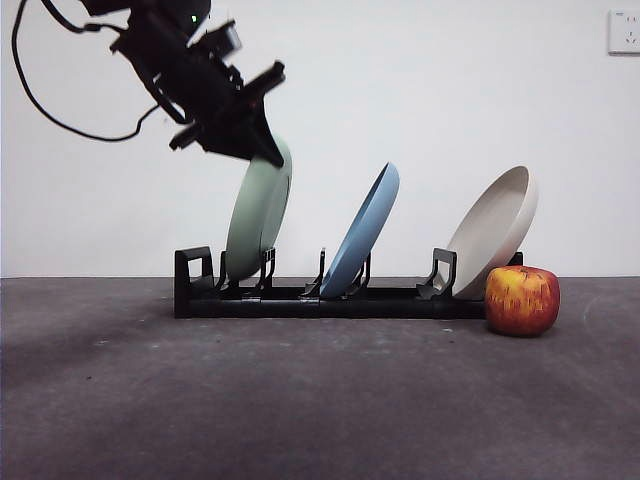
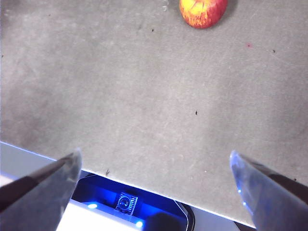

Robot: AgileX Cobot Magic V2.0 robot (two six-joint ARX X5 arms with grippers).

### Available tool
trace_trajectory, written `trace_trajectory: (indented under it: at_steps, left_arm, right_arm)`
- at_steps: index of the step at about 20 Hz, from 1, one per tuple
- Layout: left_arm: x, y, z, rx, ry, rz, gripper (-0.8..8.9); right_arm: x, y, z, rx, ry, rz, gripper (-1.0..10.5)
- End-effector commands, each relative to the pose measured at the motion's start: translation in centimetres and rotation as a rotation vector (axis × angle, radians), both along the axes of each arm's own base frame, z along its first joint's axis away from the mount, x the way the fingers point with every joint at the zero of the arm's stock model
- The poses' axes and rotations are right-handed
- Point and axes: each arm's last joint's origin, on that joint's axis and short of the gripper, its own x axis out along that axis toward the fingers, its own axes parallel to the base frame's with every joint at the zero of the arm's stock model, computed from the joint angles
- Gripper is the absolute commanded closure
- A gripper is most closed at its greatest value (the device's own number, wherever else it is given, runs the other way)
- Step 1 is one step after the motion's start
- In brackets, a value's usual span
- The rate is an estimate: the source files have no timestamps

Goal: Take the green plate from the plate rack,put the plate on the table,take the apple from the table,put the apple in the plate

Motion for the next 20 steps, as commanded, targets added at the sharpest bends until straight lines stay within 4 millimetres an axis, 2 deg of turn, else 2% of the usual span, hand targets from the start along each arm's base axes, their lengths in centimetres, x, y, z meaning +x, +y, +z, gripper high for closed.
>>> trace_trajectory:
  at_steps: [1,6,9,13,15,17,20]
  left_arm:
    - [-0.5,0.2,1.6,-0.022,-0.058,-0.005,8.22]
    - [-1.9,0.6,4.2,-0.053,-0.112,-0.033,8.22]
    - [-3.9,1.1,7.1,-0.065,-0.182,-0.045,8.22]
    - [-9.0,1.6,11.7,0.004,-0.302,-0.116,8.22]
    - [-12.1,1.7,13.1,0.106,-0.337,-0.14,8.22]
    - [-14.6,1.4,13.6,0.245,-0.355,-0.152,8.22]
    - [-17.8,-0.1,13.1,0.446,-0.306,-0.192,8.2]
  right_arm:
    - [0.0,0.0,0.2,0.006,-0.012,-0.006,2.5]
    - [0.2,0.0,0.3,0.008,-0.03,-0.006,2.5]
    - [0.2,0.0,0.3,0.009,-0.031,-0.006,2.5]
    - [0.2,0.0,0.3,0.009,-0.037,-0.005,2.5]
    - [0.3,0.1,0.4,0.011,-0.047,-0.005,2.5]
    - [0.3,0.0,0.4,0.011,-0.047,-0.005,2.5]
    - [0.3,0.1,0.4,0.011,-0.047,-0.005,2.5]
